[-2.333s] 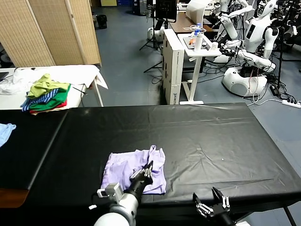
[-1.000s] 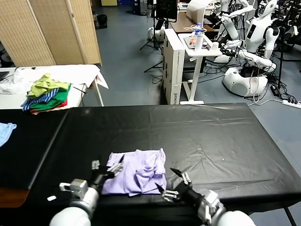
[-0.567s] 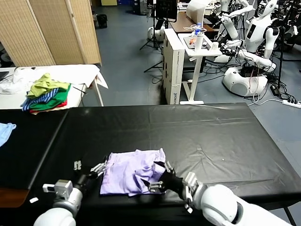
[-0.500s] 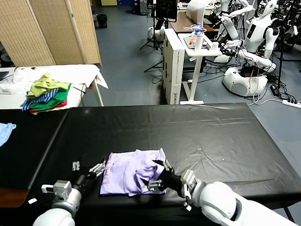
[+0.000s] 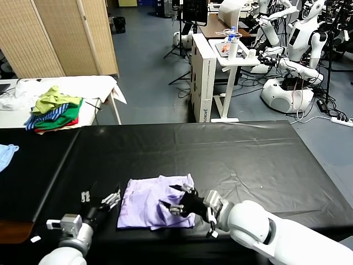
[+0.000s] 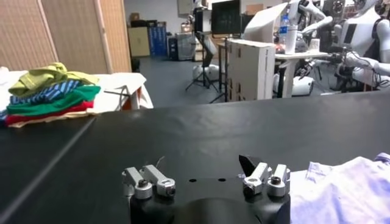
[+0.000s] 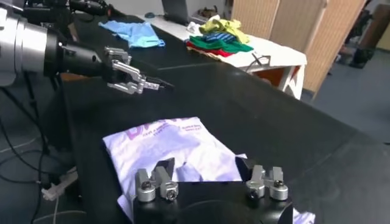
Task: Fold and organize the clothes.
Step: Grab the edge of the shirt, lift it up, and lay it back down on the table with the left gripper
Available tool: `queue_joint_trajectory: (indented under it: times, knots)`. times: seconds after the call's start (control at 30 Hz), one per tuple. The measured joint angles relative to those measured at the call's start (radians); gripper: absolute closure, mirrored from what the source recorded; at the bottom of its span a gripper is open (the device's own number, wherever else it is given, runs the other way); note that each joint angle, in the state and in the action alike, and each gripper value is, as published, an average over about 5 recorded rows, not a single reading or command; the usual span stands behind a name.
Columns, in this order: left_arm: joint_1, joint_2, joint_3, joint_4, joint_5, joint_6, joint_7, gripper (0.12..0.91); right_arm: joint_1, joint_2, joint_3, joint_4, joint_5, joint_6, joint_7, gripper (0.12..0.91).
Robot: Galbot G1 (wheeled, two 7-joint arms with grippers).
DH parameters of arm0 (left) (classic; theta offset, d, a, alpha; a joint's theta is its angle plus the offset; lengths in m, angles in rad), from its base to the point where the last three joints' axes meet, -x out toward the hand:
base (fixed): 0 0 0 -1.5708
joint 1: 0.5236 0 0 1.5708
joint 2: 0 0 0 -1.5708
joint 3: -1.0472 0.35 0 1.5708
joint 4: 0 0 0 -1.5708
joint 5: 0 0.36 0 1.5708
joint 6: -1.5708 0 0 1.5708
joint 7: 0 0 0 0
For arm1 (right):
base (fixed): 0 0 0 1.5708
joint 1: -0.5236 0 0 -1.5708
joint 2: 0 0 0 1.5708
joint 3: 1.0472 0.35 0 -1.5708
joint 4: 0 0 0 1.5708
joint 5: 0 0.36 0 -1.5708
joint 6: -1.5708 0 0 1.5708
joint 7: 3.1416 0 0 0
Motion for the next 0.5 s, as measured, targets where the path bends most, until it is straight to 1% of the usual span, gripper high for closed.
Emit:
queue_joint_trajectory:
  times: [0.1,0.3,0.33,0.4,0.43,0.5]
  knots:
    - [0.0,0.0,0.0,0.0,0.002,-0.001,0.0,0.123,0.016,0.003,-0.018,-0.008,0.002,-0.006,-0.004,0.444]
    - [0.002,-0.004,0.0,0.001,0.007,-0.005,0.001,0.123,0.044,0.002,-0.051,-0.015,0.006,-0.014,-0.013,0.449]
    - [0.002,-0.005,0.0,0.001,0.008,-0.006,0.001,0.123,0.048,0.001,-0.056,-0.015,0.007,-0.015,-0.014,0.462]
    - [0.002,-0.006,-0.001,0.001,0.009,-0.006,0.001,0.123,0.055,-0.002,-0.064,-0.016,0.01,-0.016,-0.016,0.524]
    - [0.002,-0.006,-0.001,0.001,0.009,-0.007,0.001,0.123,0.058,-0.004,-0.067,-0.016,0.011,-0.017,-0.016,0.572]
    - [0.002,-0.006,-0.001,0.001,0.009,-0.007,0.001,0.123,0.06,-0.007,-0.071,-0.017,0.012,-0.017,-0.017,0.694]
